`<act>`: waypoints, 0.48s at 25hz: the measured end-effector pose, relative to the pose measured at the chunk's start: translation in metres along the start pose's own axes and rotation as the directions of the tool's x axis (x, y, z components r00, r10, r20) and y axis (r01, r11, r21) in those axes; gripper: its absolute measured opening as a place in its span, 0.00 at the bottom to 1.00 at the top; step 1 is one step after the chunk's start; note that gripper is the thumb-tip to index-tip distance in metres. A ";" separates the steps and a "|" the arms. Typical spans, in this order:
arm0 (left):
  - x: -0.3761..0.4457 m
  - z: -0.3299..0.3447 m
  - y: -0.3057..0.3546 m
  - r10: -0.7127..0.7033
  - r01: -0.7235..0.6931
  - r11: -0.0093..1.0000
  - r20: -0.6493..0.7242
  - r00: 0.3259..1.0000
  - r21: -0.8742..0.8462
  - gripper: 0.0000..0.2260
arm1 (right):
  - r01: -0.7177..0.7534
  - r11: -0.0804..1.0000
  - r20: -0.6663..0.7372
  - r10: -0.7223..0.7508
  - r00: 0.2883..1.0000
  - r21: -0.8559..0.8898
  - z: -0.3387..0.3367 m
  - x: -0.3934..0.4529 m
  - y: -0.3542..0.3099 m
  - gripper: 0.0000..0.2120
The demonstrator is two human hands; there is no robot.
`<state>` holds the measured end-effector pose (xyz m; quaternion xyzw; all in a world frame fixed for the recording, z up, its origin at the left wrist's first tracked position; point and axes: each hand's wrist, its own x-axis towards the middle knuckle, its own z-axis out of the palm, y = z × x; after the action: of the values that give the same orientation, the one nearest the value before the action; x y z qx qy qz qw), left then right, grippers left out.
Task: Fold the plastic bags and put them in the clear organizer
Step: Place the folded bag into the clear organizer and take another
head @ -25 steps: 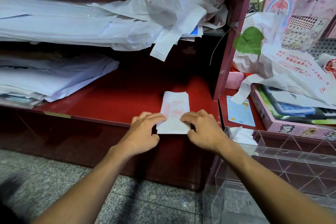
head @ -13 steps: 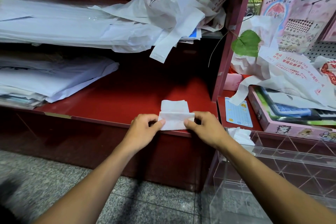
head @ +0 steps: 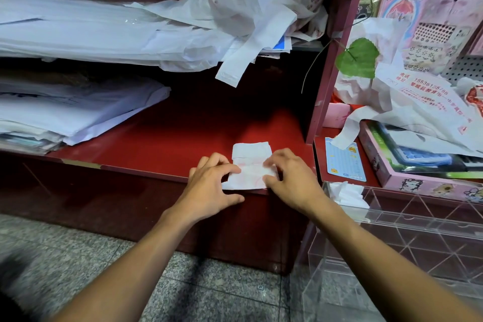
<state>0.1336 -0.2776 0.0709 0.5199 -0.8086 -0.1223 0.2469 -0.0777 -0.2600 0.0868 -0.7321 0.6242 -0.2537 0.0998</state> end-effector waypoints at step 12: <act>0.003 -0.004 0.002 -0.169 0.108 0.882 -0.095 0.981 -0.458 0.08 | -0.054 0.931 0.103 0.018 0.995 0.361 -0.015 0.000 0.016 0.04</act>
<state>0.1333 -0.2787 0.0760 0.5120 -0.7006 -0.2888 0.4044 -0.0989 -0.2602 0.0918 -0.7011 0.5743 -0.3265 0.2684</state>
